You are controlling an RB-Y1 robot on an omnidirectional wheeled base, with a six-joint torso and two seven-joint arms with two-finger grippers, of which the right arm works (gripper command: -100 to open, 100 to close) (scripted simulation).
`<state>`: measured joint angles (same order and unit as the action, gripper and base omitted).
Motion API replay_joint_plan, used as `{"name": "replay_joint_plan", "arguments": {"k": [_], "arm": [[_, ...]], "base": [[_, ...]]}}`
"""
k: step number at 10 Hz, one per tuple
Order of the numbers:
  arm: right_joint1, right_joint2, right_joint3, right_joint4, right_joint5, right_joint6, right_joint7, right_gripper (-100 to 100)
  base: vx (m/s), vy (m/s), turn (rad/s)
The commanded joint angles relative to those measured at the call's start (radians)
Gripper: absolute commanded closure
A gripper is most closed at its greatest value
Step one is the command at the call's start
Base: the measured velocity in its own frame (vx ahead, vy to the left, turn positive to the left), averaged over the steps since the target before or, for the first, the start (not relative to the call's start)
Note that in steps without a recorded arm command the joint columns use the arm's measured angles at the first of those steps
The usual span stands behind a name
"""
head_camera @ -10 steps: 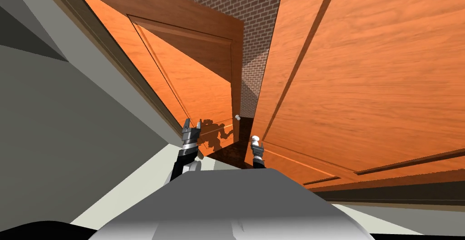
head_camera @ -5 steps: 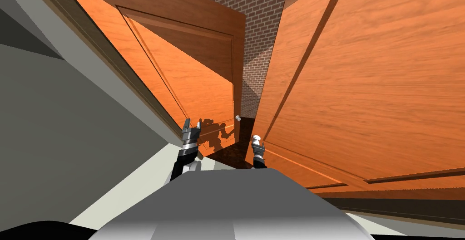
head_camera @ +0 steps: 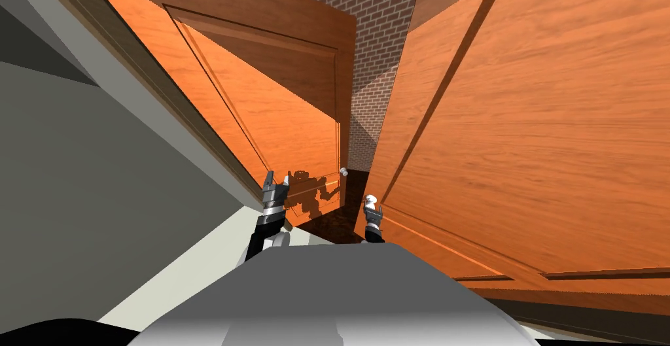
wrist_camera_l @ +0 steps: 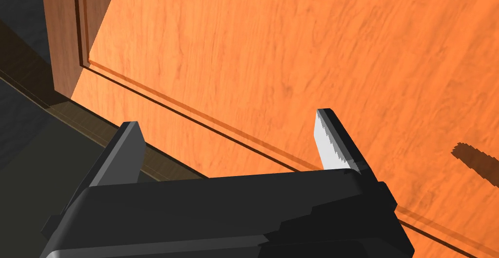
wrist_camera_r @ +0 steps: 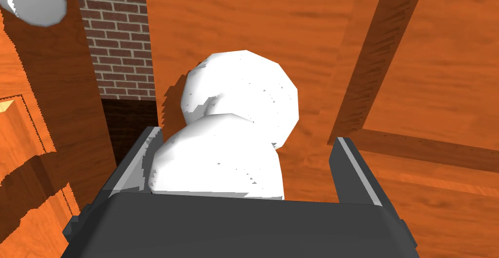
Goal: Push the door open
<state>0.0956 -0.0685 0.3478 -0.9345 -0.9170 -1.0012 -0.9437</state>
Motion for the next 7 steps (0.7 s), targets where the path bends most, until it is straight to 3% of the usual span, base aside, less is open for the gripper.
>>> {"name": "replay_joint_plan", "arguments": {"k": [1,7], "arm": [[-0.003,-0.014,-0.034,0.005,-0.014,-0.023,0.0,100],[-0.018,-0.001,-0.072,0.023,-0.033,-0.04,0.015,100]], "base": [[0.034,-0.025,0.046],[0.042,-0.018,0.028]]}}
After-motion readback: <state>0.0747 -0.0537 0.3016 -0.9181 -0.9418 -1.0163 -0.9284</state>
